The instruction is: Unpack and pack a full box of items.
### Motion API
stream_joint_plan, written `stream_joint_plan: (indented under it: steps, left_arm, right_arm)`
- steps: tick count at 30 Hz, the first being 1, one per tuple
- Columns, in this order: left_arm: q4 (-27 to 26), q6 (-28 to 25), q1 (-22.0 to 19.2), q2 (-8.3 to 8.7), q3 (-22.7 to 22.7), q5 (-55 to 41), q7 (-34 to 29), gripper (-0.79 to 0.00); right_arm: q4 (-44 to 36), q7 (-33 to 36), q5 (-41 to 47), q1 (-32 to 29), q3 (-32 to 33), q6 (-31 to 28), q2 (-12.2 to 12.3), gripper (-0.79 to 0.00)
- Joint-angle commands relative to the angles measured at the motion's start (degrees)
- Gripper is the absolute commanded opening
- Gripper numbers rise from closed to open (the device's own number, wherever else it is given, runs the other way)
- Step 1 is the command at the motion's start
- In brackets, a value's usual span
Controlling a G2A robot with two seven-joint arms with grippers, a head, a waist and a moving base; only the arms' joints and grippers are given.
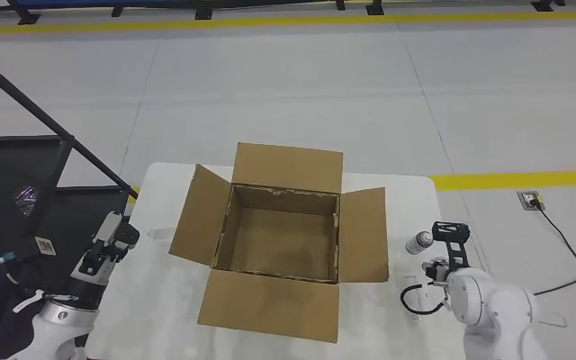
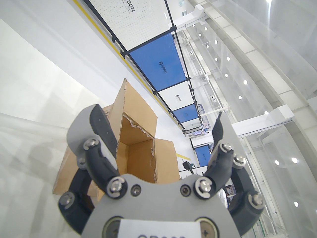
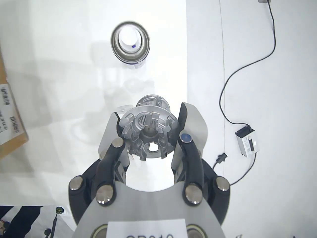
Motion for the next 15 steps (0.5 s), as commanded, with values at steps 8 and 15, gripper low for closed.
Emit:
stream_joint_plan:
  steps: [8, 15]
  left_arm:
    - [0.0, 0.0, 0.0, 0.0, 0.0, 0.0, 0.0, 0.0]
    - [0.0, 0.0, 0.0, 0.0, 0.0, 0.0, 0.0, 0.0]
  right_arm:
    - [13.01, -2.8, 0.93, 5.38, 1.6, -0.25, 0.35, -0.785]
    - [18.07, -3.88, 2.13, 7.45, 1.61, -0.68, 0.51, -0.606]
